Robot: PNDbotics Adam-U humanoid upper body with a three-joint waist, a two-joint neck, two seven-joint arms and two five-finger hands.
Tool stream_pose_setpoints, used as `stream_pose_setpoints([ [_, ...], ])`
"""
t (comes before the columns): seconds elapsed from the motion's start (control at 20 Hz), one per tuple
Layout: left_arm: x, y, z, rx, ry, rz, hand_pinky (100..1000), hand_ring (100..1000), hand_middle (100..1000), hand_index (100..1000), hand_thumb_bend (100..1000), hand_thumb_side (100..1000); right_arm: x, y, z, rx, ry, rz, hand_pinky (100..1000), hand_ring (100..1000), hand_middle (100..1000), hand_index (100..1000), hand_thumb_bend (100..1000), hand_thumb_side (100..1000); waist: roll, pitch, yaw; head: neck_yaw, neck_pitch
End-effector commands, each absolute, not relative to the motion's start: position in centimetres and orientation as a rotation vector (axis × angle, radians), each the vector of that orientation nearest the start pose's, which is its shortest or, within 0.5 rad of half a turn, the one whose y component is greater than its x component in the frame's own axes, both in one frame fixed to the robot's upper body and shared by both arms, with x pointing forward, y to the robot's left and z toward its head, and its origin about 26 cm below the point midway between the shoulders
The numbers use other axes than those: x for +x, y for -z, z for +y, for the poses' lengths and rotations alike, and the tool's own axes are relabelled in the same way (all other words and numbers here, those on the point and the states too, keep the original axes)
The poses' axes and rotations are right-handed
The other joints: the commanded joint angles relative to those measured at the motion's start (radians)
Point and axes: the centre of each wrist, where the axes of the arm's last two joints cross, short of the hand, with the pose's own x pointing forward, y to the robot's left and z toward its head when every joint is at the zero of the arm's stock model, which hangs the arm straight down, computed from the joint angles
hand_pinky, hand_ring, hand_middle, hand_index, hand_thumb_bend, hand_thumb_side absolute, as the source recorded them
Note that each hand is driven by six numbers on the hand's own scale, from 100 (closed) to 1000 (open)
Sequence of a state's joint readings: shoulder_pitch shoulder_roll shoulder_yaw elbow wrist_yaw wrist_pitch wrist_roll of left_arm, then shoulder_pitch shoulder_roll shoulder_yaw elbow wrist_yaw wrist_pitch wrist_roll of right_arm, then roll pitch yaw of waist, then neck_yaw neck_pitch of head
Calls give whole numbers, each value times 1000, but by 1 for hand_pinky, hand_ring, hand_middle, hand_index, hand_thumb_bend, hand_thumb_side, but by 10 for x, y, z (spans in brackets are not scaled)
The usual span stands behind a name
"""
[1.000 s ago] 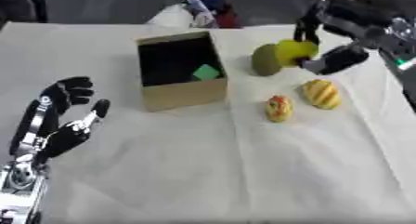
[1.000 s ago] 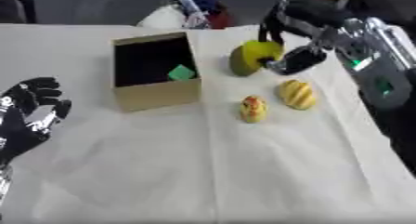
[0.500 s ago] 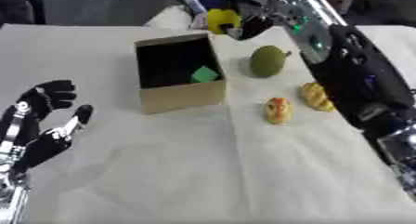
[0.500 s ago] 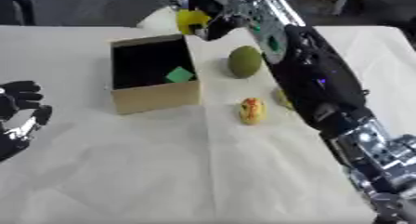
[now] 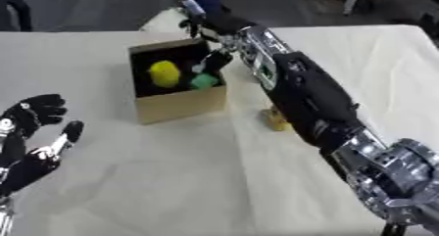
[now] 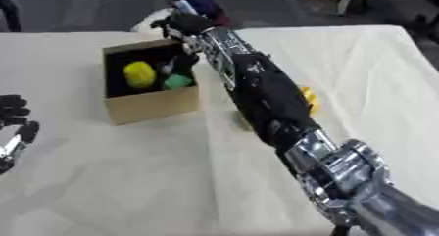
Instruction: Pick up objects on the table and place them in the box.
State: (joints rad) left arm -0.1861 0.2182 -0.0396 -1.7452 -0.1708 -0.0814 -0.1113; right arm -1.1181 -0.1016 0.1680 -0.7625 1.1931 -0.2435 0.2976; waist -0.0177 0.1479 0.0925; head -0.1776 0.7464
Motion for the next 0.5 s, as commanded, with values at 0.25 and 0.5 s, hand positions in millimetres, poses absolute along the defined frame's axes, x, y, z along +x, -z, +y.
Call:
stream_pose_setpoints([
  [0.25, 313, -99, 261, 185, 502, -1968, 743, 729, 693, 782, 474, 391, 497, -234, -151, -949, -1660, -1542, 783, 807, 886, 1000, 329, 466, -5, -14, -30, 0, -1],
  [0.5, 311, -97, 264, 197, 499, -1959, 743, 730, 693, 782, 472, 391, 507, -235, -208, -1000, -1453, -1402, 783, 810, 875, 1000, 325, 456, -8, -15, -53, 4, -1],
])
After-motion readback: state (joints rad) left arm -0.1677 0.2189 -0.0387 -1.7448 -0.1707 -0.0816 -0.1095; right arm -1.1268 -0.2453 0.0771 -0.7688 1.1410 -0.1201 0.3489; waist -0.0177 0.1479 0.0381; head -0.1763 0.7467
